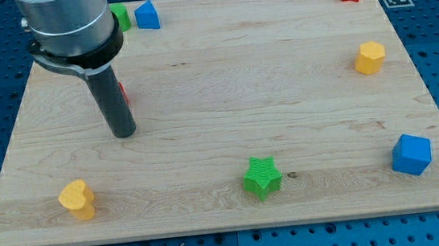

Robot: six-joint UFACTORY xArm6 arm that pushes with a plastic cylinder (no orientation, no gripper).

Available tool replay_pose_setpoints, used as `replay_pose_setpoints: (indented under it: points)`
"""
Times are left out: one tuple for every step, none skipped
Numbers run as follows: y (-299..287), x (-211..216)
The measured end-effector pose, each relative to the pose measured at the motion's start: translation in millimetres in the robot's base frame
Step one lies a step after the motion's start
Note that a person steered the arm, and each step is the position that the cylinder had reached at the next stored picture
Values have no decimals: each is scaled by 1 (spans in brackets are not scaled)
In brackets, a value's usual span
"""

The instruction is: Slide the red circle up a bit

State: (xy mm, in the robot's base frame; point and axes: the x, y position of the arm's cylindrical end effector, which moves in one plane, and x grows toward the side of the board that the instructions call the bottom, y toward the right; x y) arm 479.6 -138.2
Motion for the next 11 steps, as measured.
replay_pose_setpoints:
  points:
    - [0, -2]
    - [0, -9]
    - [0, -9]
    - [0, -12]
    - [0, -13]
    - [-1, -13]
    - [-5, -26]
    - [-5, -48]
    - [-18, -39]
    - [-29, -35]
    - [-7, -61]
